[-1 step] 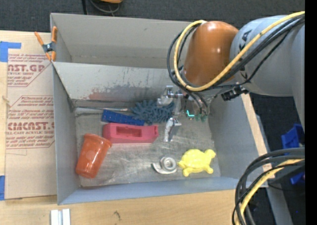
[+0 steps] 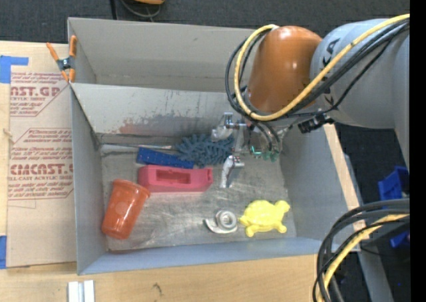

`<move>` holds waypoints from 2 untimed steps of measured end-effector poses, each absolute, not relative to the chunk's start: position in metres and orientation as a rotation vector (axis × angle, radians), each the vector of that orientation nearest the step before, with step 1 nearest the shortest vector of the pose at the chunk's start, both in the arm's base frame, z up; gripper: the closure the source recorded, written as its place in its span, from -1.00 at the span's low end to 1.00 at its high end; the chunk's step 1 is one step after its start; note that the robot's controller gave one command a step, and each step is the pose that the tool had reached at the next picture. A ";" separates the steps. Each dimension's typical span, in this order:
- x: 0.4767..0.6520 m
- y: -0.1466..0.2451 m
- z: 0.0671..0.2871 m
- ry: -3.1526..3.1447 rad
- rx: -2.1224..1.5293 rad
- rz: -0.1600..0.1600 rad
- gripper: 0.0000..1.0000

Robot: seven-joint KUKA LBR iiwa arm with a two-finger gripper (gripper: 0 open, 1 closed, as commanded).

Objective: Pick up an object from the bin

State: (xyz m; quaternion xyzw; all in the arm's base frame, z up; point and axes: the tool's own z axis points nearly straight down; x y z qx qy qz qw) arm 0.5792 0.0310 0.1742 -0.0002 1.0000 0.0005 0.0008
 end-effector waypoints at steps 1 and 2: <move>0.573 0.033 0.078 3.127 -0.133 -0.007 1.00; 0.570 0.034 0.076 3.136 -0.134 -0.005 1.00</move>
Offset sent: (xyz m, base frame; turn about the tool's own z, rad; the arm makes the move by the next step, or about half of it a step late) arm 0.0000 0.0000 0.0000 0.0000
